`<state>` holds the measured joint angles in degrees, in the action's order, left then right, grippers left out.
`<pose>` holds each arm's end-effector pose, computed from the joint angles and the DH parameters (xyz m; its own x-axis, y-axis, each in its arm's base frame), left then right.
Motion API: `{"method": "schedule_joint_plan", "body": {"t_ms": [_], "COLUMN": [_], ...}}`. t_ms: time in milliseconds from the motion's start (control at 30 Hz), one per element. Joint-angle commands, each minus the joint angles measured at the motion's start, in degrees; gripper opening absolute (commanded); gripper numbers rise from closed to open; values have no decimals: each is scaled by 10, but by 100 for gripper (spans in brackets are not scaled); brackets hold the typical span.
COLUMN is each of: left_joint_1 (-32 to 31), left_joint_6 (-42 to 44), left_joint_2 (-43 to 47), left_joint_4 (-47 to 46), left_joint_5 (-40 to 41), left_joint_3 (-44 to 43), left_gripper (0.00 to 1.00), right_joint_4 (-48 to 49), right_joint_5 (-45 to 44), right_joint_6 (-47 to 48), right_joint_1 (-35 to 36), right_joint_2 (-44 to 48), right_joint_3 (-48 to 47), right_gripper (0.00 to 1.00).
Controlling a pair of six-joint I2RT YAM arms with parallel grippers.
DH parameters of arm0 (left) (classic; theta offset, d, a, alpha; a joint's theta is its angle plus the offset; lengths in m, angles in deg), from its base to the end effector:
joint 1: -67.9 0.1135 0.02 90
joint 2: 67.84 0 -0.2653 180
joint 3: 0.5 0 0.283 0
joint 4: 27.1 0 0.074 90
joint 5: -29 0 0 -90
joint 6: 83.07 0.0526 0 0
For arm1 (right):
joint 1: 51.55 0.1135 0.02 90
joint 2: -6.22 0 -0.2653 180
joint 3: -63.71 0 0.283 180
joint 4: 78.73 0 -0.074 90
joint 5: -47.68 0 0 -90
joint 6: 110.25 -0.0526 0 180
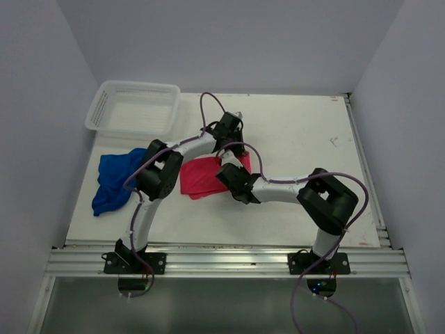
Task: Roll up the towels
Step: Roll the towel
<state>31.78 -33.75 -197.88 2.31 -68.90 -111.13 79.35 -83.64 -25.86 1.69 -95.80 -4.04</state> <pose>0.4324 -0.3245 0.1277 -0.8893 -0.1503 -0.4319 0.1019 0.8555 -0.5076 0.2506 0.2775 0.1193 -0.5322 -0.5898 -0.6074 -0.3314 0.8053 -0.4916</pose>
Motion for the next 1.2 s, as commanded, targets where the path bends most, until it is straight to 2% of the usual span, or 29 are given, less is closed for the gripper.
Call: {"method": "schedule_joint_plan", "body": {"t_ms": [0,133,300,433,533,800,1000,1100,1167], "left_joint_1": [16,20,23,28,32,35,35,36,36], "left_joint_6": [26,25,28,22,20,19,18,18,16], "left_joint_2": [33,37,38,52,60,68,74,76,77], "left_joint_4": [-61,-82,-102,-143,-162,-202,-217,-220,-224], "left_joint_5": [26,13,-4,-11,-26,-39,-45,-45,-46], "left_joint_3": [15,36,56,91,114,143,154,159,161], "left_gripper": [0,0,0,0,0,0,0,0,0], "right_joint_4": [1,16,19,12,10,41,94,140,180], "right_joint_5": [13,37,56,77,98,192,357,410,477], "right_joint_6": [38,24,-4,-26,-51,-134,-236,-284,-327], "right_joint_1": [23,23,22,15,1,-51,-184,-245,-286], "right_joint_2": [-18,-6,30,92,119,219,275,278,262], "right_joint_3": [-21,-10,-4,-3,7,85,143,162,175], "right_gripper": [0,8,25,36,40,41,32,33,35]}}
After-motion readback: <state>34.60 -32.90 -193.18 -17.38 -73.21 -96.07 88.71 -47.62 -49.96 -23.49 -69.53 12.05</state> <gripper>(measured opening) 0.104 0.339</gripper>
